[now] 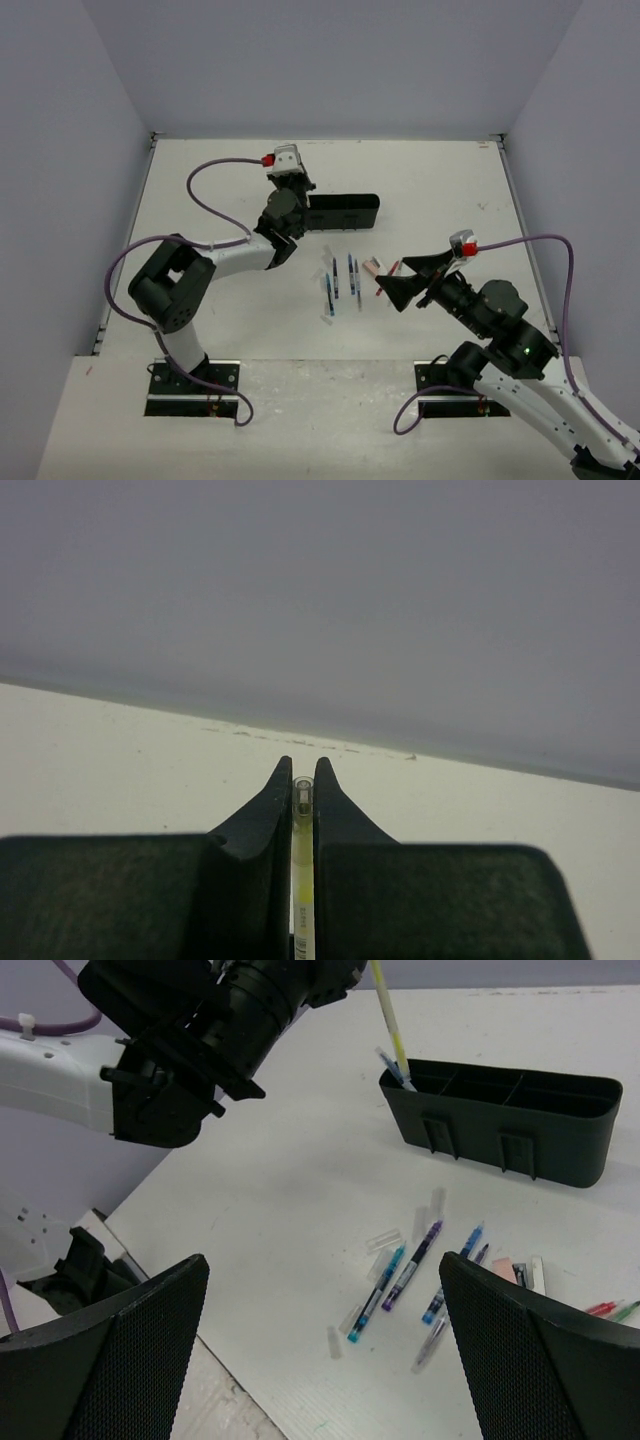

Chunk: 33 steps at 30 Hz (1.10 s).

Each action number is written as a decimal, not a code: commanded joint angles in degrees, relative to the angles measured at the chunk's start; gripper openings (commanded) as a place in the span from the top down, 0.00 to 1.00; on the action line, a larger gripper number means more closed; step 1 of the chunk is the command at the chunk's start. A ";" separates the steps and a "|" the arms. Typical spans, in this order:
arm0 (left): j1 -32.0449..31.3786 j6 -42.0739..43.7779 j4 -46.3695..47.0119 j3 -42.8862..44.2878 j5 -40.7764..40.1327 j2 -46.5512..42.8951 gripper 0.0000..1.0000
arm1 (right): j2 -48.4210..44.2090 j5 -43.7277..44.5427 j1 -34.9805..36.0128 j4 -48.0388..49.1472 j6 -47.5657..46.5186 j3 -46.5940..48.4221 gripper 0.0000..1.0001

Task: Sort the stationery into containers
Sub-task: Place the pen in the storage box, then pick up the pen from the center of the board.

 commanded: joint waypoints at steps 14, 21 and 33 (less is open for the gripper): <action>1.96 -7.02 15.26 -7.25 -0.67 4.83 0.83 | 2.32 -4.45 0.09 2.12 1.87 0.17 0.01; 1.75 -14.36 5.58 -9.81 0.37 -4.52 0.26 | 12.30 -0.34 0.13 -2.04 3.80 3.77 0.01; -1.27 -37.15 -69.07 -0.76 14.98 -39.37 0.00 | 31.88 14.10 -11.29 -15.63 13.91 8.79 0.12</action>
